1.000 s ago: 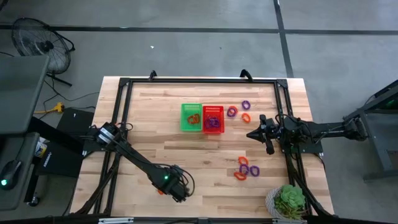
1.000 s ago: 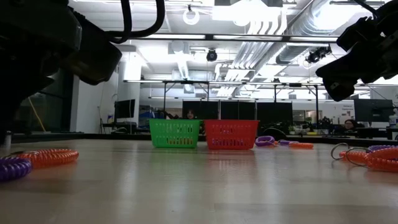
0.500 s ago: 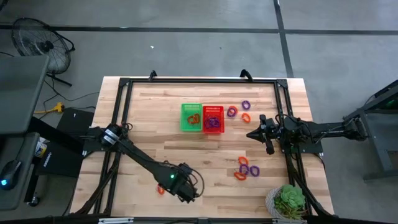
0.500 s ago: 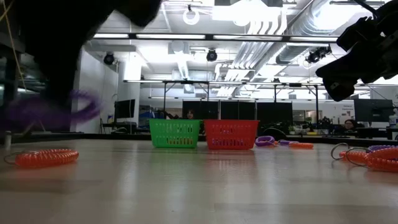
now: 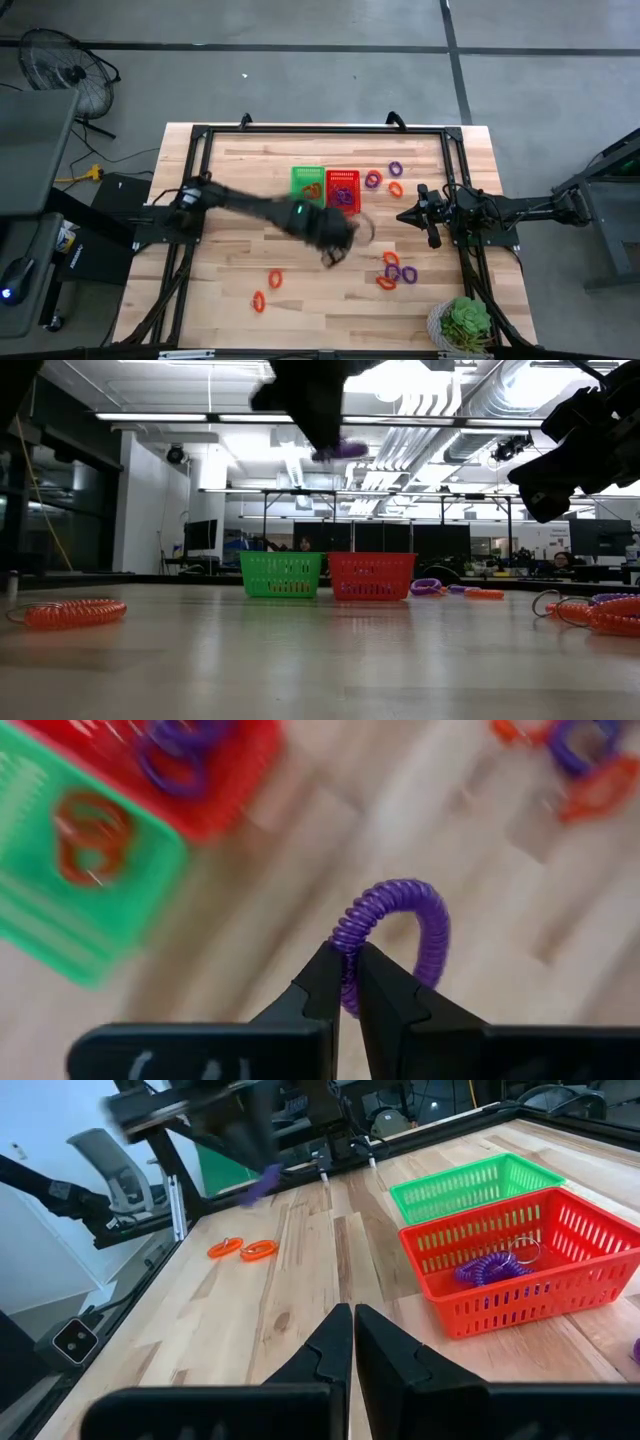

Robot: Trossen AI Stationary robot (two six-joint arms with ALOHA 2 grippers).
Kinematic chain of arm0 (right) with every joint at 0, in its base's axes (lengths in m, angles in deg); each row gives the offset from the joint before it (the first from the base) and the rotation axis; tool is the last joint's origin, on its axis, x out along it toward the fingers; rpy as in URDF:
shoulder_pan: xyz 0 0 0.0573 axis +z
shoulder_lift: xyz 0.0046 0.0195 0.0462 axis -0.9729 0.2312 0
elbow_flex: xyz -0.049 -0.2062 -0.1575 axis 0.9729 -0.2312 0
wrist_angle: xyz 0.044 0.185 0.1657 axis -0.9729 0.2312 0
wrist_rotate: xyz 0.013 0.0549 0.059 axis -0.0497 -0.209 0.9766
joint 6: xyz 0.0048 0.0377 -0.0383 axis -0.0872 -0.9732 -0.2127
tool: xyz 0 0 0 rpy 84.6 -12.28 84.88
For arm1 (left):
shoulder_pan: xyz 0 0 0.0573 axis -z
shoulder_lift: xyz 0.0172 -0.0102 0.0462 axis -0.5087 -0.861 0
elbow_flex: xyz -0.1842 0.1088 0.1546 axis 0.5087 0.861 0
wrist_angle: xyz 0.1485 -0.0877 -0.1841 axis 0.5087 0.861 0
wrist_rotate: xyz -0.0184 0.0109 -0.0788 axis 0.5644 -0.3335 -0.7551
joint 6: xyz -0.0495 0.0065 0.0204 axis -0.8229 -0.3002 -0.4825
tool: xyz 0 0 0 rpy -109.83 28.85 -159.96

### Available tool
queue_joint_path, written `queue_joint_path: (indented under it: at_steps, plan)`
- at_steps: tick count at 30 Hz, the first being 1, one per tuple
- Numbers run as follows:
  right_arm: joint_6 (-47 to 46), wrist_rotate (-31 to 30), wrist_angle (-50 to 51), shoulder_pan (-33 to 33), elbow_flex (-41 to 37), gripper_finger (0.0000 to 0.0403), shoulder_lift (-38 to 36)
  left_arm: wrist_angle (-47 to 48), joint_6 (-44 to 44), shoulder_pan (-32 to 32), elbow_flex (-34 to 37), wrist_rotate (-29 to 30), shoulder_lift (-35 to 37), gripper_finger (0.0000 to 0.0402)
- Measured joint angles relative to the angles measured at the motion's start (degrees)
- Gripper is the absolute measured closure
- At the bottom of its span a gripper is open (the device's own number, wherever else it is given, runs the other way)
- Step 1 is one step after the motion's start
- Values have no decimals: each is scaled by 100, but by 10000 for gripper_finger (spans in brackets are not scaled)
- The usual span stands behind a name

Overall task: Sort spring keychains
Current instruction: Put the purple spring keychain into the orange bin, then put the orange spring keychain into the green bin

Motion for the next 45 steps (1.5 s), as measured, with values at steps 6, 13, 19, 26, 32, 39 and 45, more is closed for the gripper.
queue_joint_path:
  at_steps: [6, 13, 19, 26, 32, 39, 45]
  plan:
    - [0, -1, 0, 1, 0, 391, 0, -432, 1121, -1098, -2, -206, 0, 377]
    - [0, -1, 0, -1, 0, 391, 0, -1012, 1987, -2032, -2, -572, 0, 371]
    - [0, -1, 0, 1, 0, 391, 0, -1458, 2480, -2352, -4, -834, 0, 370]
    - [0, -1, 0, 1, 0, 391, -2, -1539, 2667, -2365, 11, -905, -242, 369]
    - [0, 1, 0, 2, 0, 391, -2, -1299, 2761, -2365, 13, -1095, -677, 369]
    - [0, -1, 0, -1, 0, 391, 0, -1338, 3323, -2365, -12, -1195, -842, 353]
    - [0, 0, 0, 2, 0, 391, -1, -1357, 3511, -2367, -11, -1105, -839, 272]
